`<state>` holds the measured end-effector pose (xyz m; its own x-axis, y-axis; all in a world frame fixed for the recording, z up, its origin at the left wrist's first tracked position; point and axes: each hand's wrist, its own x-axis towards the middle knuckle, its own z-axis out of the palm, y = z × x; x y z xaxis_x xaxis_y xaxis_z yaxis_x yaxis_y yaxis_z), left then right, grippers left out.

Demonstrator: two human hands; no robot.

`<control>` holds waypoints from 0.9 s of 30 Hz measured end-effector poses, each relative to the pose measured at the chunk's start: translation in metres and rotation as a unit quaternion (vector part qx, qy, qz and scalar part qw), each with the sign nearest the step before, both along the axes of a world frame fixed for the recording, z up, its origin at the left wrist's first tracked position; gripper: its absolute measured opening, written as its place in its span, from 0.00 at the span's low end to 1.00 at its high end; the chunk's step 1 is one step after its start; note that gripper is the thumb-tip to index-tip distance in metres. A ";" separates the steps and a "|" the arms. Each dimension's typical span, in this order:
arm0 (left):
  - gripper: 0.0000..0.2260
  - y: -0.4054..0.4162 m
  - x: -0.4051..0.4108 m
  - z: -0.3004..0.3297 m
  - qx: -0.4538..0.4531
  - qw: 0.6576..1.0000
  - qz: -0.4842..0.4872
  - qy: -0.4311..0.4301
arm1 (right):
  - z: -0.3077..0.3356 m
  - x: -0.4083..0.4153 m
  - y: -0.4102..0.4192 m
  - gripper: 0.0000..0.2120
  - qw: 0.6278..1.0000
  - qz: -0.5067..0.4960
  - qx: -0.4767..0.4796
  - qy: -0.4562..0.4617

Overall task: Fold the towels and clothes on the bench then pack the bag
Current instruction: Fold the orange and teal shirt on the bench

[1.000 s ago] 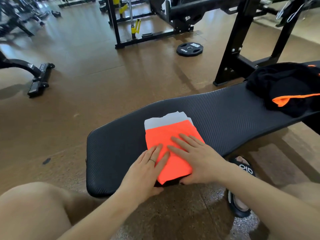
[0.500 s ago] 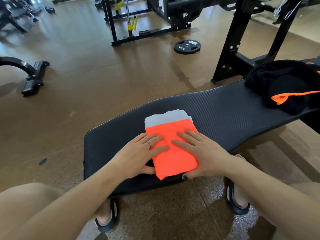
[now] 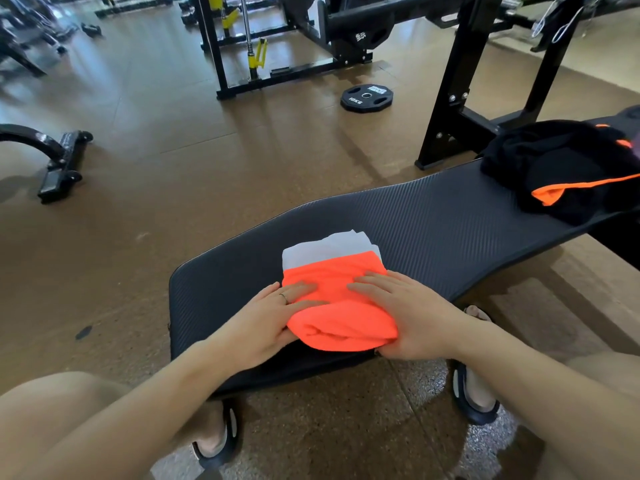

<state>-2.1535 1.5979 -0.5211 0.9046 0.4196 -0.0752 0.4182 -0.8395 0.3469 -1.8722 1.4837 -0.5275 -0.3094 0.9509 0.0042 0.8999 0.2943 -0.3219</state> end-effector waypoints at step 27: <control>0.34 0.021 0.050 0.043 0.036 0.973 0.212 0.084 | 0.010 -0.035 0.056 0.18 0.932 -0.322 -0.020 0.164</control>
